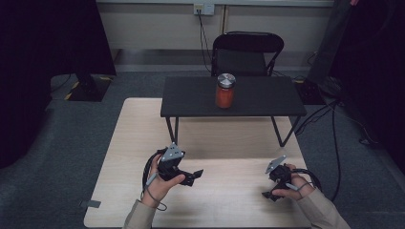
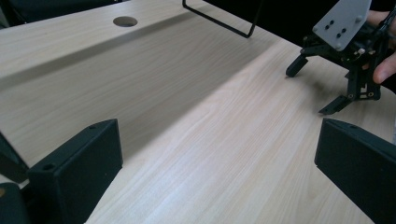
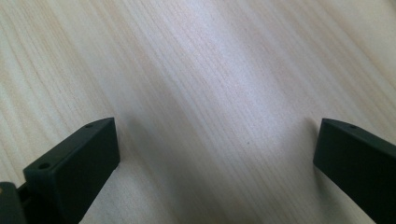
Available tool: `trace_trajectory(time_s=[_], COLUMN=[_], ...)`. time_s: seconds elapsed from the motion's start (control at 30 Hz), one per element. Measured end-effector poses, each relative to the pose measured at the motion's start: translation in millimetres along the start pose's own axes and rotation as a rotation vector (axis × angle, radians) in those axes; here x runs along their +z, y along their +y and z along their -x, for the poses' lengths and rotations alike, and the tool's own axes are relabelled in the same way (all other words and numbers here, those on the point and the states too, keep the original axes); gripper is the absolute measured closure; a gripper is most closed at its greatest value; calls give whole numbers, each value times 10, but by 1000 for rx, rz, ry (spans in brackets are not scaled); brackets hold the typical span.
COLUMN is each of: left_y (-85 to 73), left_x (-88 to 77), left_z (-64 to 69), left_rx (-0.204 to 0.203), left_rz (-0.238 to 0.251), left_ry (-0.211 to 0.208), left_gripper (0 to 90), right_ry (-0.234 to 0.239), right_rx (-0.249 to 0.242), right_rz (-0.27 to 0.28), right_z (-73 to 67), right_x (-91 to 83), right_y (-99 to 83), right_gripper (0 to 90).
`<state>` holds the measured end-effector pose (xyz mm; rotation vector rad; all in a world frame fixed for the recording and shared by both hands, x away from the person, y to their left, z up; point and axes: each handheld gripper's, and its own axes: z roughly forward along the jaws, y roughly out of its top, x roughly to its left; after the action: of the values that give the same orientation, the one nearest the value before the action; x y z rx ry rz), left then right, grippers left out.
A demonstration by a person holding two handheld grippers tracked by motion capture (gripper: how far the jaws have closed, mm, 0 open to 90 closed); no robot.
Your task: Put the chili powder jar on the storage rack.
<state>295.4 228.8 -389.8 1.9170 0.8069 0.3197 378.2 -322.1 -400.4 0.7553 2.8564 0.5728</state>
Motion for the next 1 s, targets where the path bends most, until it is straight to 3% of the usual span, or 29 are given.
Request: trace_trajectory(time_s=[0.23,0.73,0.9,1.0], left_y=[-172,-467,-521,-534], left_x=[-18,32,114,140], left_z=[-40,-97,-108,-100], left_rx=[-29,-75,-94,-84], left_rz=[-4,0,-34,-50], left_ry=[8,-17,-22,-13], left_gripper=[0,0,1,1], right_ry=[0,1,0,1], right_rx=[1,1,1,1], right_rz=[0,-3,-1,-2], right_z=[-1,-4,-5,-5], right_x=[0,1,0,1], right_y=[0,8,4,5], right_gripper=[0,0,0,0])
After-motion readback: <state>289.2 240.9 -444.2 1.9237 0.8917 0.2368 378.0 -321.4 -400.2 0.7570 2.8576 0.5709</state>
